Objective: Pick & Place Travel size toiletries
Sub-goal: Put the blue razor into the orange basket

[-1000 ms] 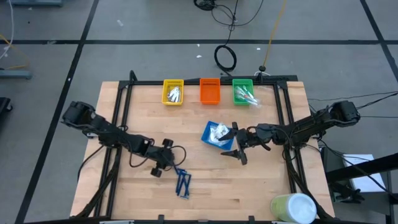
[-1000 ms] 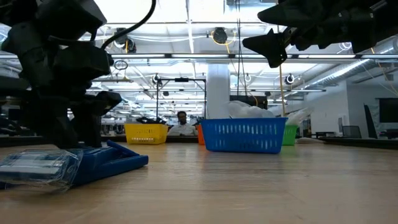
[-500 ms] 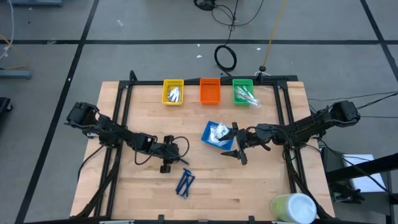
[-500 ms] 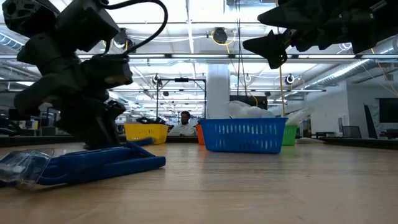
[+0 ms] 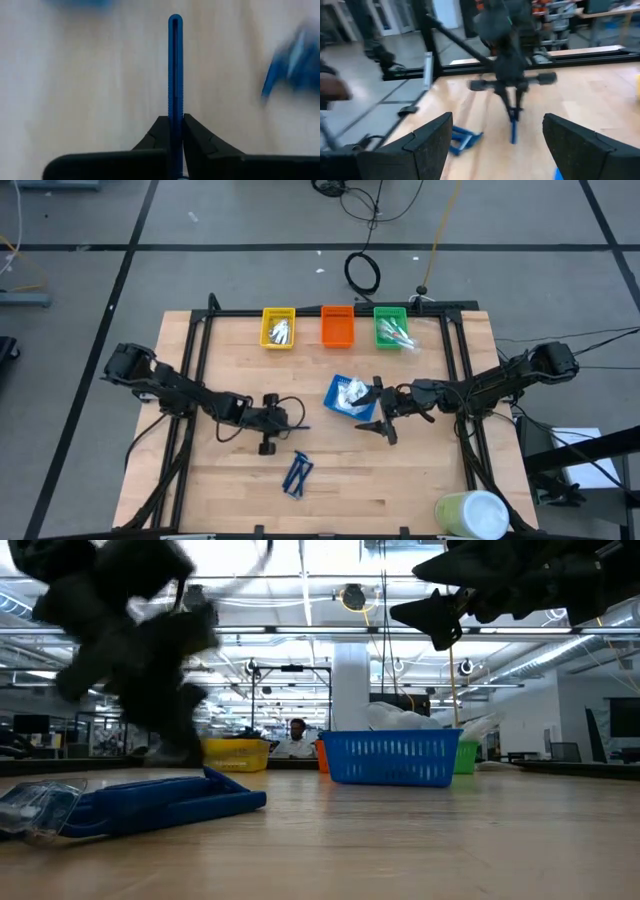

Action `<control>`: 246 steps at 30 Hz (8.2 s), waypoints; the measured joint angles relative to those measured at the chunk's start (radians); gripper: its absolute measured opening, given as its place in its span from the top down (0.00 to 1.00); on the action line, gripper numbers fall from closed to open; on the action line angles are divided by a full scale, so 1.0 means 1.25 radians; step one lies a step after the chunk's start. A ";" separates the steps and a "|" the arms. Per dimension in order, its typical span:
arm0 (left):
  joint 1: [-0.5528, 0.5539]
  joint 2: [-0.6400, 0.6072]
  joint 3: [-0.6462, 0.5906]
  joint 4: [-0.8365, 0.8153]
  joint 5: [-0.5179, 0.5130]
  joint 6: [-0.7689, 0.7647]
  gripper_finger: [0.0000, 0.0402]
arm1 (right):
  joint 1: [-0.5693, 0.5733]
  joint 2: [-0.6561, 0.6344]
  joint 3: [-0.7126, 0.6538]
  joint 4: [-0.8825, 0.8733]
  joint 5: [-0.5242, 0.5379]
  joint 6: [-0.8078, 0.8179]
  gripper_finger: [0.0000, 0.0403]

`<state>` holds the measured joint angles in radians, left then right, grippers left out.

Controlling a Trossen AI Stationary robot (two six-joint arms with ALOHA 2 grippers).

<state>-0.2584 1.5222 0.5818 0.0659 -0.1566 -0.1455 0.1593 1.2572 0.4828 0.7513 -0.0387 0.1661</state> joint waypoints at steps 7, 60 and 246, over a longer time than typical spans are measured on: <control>0.003 -0.070 0.051 0.220 -0.161 0.202 0.98 | 0.000 0.019 0.000 0.043 0.176 -0.057 0.27; 0.120 -0.050 0.092 0.521 -0.111 0.283 0.79 | -0.112 0.335 0.164 0.383 0.070 -0.146 0.94; -0.161 0.147 0.362 -0.352 -0.235 0.095 0.99 | 0.170 0.092 0.353 -0.502 0.008 -0.137 0.47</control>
<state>-0.4595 1.7065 1.0348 -0.3736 -0.4506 -0.0268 0.3715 1.3725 0.9237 0.1233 -0.0284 -0.0050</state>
